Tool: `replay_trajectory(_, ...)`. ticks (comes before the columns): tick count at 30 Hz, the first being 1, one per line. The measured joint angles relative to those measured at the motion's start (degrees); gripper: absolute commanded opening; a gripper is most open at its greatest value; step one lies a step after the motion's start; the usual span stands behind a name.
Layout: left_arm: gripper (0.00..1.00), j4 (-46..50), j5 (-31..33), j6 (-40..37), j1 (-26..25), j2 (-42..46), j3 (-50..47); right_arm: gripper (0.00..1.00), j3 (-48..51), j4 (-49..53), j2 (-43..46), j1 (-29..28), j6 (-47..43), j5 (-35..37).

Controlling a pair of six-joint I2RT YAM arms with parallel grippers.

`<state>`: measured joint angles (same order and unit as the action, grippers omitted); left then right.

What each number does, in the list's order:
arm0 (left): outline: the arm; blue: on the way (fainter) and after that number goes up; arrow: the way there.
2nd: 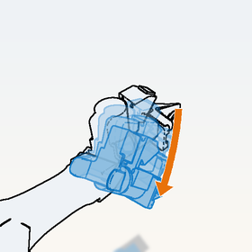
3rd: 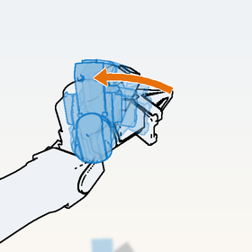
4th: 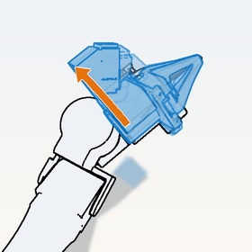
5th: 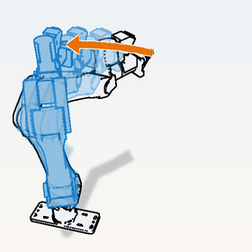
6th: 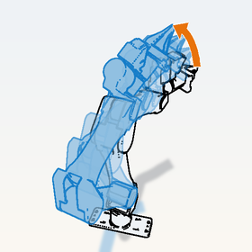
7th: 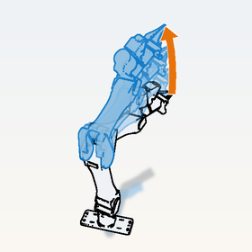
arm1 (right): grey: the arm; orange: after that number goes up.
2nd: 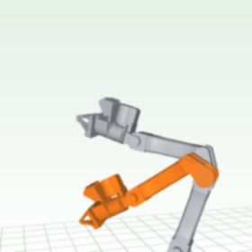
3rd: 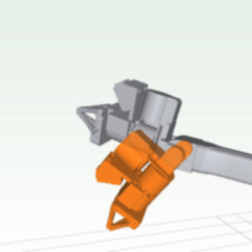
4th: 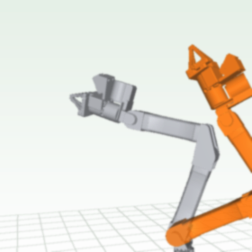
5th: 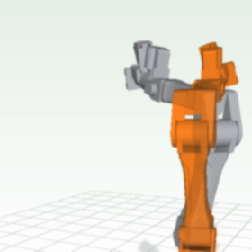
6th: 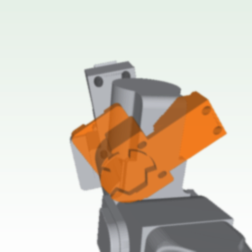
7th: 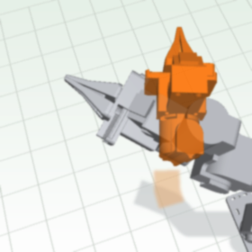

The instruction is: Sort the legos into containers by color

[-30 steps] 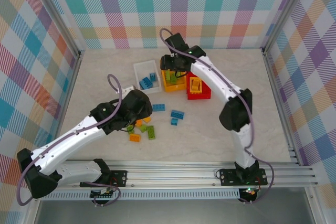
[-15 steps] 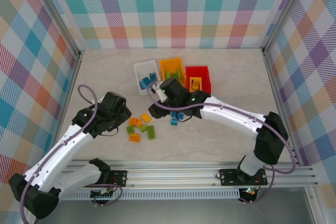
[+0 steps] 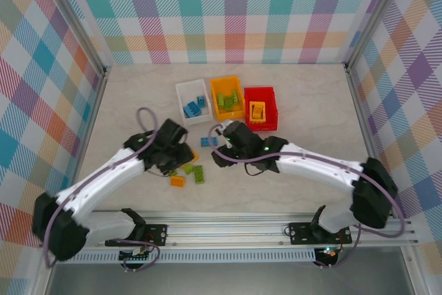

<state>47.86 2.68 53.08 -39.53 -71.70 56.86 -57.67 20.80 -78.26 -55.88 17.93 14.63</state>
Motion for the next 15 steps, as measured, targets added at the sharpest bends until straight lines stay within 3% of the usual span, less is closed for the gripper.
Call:
replay_trajectory(5,0.77,-5.62,-0.2,-7.21,-8.41,-16.83,11.39,0.75,6.54,2.73,16.57,0.42,9.2,4.72)
replay_trajectory(11,0.8,-7.52,-0.11,-13.53,-9.9,-30.69,17.22,0.77,10.8,10.51,34.71,0.42,16.96,5.99)
replay_trajectory(15,0.81,-7.52,-0.02,-15.67,-10.29,-34.82,17.79,0.77,10.8,15.65,41.59,0.42,19.61,7.3)
